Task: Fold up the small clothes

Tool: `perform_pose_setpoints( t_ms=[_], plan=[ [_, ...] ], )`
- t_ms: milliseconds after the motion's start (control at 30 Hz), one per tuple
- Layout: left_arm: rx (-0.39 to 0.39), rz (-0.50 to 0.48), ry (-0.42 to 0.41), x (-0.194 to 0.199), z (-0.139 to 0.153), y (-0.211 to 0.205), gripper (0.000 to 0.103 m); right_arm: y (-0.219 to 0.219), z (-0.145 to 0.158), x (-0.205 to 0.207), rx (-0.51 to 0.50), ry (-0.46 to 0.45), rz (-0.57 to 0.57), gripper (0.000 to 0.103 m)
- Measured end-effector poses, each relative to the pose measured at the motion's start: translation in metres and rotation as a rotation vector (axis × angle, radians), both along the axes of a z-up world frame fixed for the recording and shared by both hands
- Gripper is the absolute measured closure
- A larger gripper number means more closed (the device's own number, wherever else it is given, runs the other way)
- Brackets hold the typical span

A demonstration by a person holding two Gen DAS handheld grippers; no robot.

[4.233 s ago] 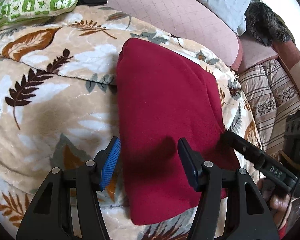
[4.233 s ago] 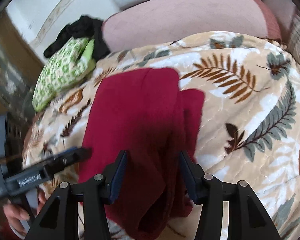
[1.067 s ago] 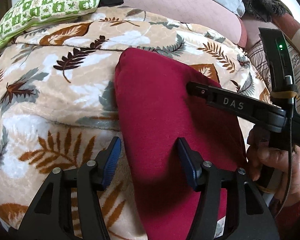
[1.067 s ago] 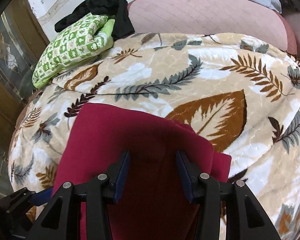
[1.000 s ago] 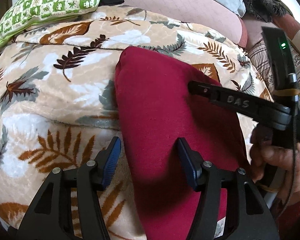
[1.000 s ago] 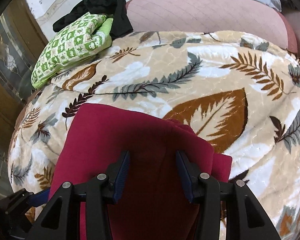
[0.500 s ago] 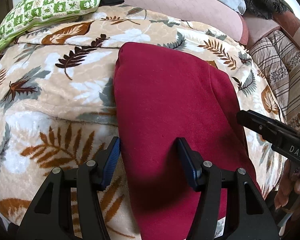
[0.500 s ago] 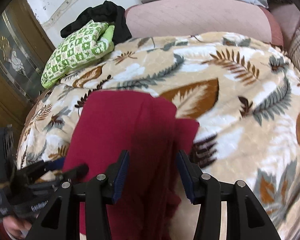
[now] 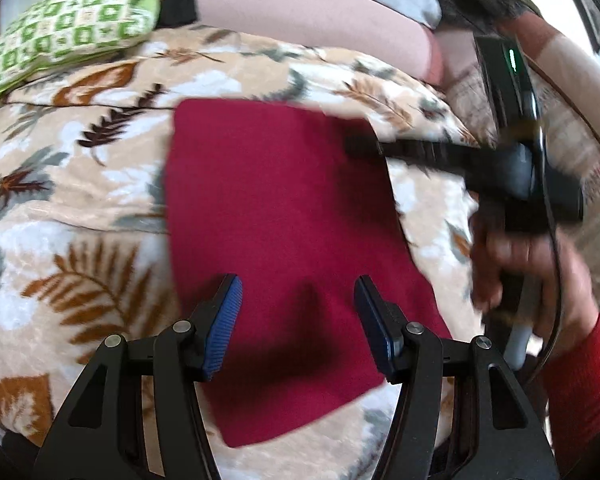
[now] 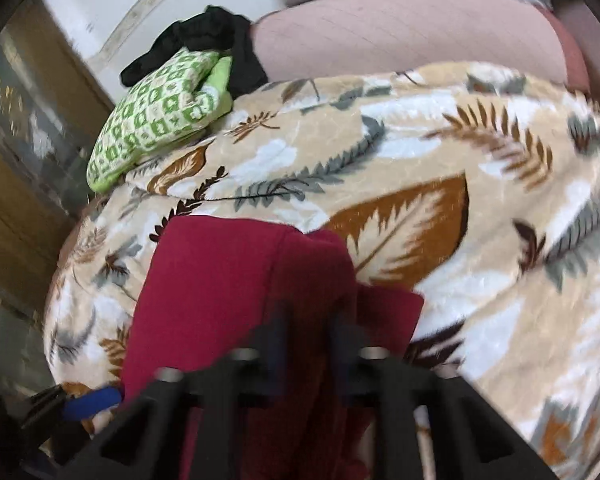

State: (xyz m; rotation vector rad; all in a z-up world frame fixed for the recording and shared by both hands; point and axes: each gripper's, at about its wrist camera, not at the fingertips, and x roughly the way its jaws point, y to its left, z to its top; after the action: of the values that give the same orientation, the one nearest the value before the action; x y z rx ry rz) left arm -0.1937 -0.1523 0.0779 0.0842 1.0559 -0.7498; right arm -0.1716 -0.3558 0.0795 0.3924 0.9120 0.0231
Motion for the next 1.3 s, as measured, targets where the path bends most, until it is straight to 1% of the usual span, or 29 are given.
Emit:
perform_pose_setpoints(
  t_ms=[100,167,200,267,300,333,367,400,467,567,700,733,767,833,933,967,1067,1133,1233,1267,1300],
  plan=[
    [0.001,-0.046,0.0,-0.013,-0.006,-0.013,0.045,-0.002,0.026,-0.002,-0.041,-0.065,0.006,0.095],
    [0.014,-0.073,-0.015,-0.019,-0.01,-0.022,0.045,-0.003,0.036,-0.002,-0.04,-0.084,0.005,0.095],
    [0.02,-0.081,-0.017,-0.021,-0.013,-0.025,0.045,-0.003,0.037,-0.001,-0.058,-0.082,0.012,0.095],
    [0.032,-0.094,-0.005,-0.024,-0.022,-0.031,0.045,0.001,0.029,0.002,-0.125,-0.05,0.012,0.095],
    [0.037,-0.099,0.004,-0.024,-0.026,-0.033,0.045,0.001,0.017,0.006,-0.151,-0.014,0.002,0.095],
    [0.041,-0.104,0.009,-0.024,-0.031,-0.034,0.045,-0.003,0.009,0.007,-0.152,0.007,-0.006,0.095],
    [0.036,-0.107,0.006,-0.024,-0.032,-0.034,0.045,-0.007,-0.007,0.009,-0.15,0.041,-0.028,0.095],
    [0.03,-0.11,0.004,-0.023,-0.031,-0.033,0.045,-0.01,-0.014,0.008,-0.146,0.05,-0.039,0.095],
    [0.027,-0.116,0.014,-0.021,-0.029,-0.032,0.045,-0.018,-0.026,0.006,-0.103,0.054,-0.069,0.095],
    [0.018,-0.114,0.031,-0.018,-0.019,-0.026,0.045,-0.022,-0.021,0.001,-0.07,0.052,-0.081,0.095],
    [-0.002,-0.076,-0.015,-0.017,-0.001,-0.012,0.045,-0.025,0.001,-0.015,0.002,-0.01,-0.08,0.095],
    [-0.002,-0.066,-0.027,-0.015,0.004,-0.009,0.045,-0.024,0.007,-0.022,0.016,-0.011,-0.076,0.094],
    [0.001,-0.058,-0.036,-0.013,0.006,-0.006,0.045,-0.022,0.01,-0.026,0.02,-0.007,-0.076,0.089],
    [0.012,-0.036,-0.054,-0.007,0.01,-0.001,0.045,-0.019,0.015,-0.035,0.008,-0.004,-0.072,0.089],
    [0.011,-0.007,-0.056,0.002,0.011,0.005,0.045,-0.014,0.017,-0.047,0.013,0.008,-0.06,0.087],
    [0.013,0.005,-0.058,0.004,0.011,0.006,0.045,-0.013,0.015,-0.051,0.024,0.014,-0.061,0.084],
    [0.029,0.033,-0.047,0.007,0.004,0.01,0.045,-0.008,0.009,-0.059,0.055,0.024,-0.069,0.061],
    [0.039,0.044,-0.035,0.009,-0.003,0.011,0.045,-0.003,0.006,-0.061,0.066,0.017,-0.063,0.061],
    [0.052,0.049,-0.04,0.008,-0.009,0.011,0.045,0.006,-0.003,-0.055,0.047,0.026,-0.047,0.061],
    [0.056,0.05,-0.044,0.007,-0.01,0.01,0.045,0.007,-0.007,-0.052,0.045,0.031,-0.049,0.063],
    [0.057,0.048,-0.046,0.006,-0.01,0.01,0.045,0.008,-0.011,-0.05,0.044,0.038,-0.048,0.078]
  ],
)
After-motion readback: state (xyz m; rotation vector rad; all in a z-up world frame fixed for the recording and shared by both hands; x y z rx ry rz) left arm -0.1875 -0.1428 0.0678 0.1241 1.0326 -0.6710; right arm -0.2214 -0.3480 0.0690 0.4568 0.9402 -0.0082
